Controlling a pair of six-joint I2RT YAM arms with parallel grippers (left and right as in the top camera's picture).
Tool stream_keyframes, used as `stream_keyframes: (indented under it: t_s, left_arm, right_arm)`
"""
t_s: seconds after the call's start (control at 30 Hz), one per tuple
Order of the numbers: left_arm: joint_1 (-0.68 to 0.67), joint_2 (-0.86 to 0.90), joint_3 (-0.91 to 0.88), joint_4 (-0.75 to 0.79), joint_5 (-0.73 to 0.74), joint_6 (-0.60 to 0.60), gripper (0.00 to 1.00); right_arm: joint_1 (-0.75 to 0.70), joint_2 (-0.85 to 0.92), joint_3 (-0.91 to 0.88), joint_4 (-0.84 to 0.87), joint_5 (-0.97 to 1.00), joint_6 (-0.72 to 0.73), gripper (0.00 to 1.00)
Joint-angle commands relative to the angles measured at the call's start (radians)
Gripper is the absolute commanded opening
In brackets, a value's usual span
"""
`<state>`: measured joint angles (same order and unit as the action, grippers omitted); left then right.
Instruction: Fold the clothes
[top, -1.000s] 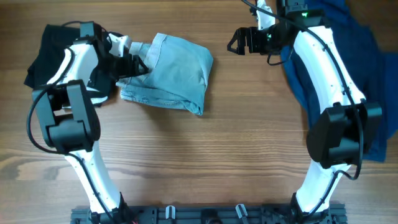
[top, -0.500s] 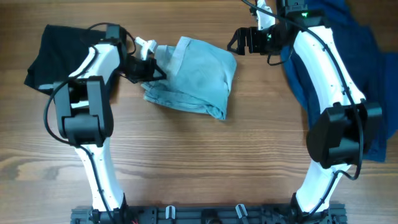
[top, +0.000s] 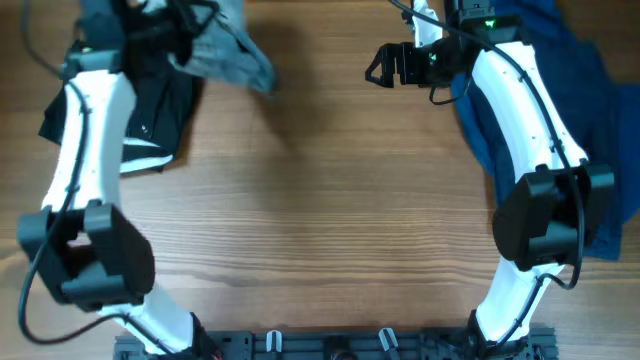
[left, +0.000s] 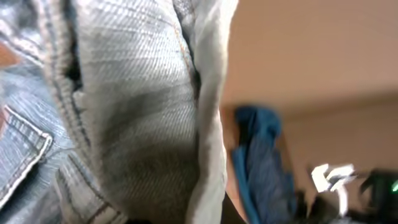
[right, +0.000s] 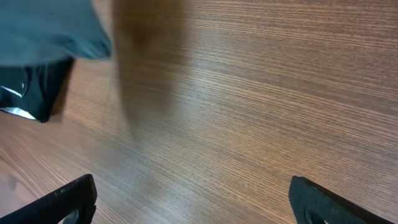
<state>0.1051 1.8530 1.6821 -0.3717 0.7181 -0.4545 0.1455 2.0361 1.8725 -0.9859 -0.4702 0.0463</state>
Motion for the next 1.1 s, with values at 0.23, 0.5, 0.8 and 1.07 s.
stream_keyframes:
  t_s: [0.23, 0.5, 0.8, 1.07]
  left_arm:
    - [0.197, -0.066, 0.028, 0.163, -0.316, -0.444, 0.04]
    - [0.312, -0.057, 0.027, 0.151, -0.481, -0.452, 0.04]
    - [0.302, 0.036, 0.027, 0.298, -0.503, -0.523, 0.04]
    - [0.278, 0.06, 0.025, 0.029, -0.495, -0.522, 0.04]
  right_arm:
    - [-0.004, -0.023, 0.001, -0.009, 0.038, -0.047, 1.0]
    - [-0.003, -0.014, -0.001, -0.024, 0.059, -0.073, 1.0]
    - [-0.003, -0.014, -0.001, -0.024, 0.059, -0.071, 1.0]
    - [-0.003, -0.014, -0.001, -0.016, 0.059, -0.071, 0.99]
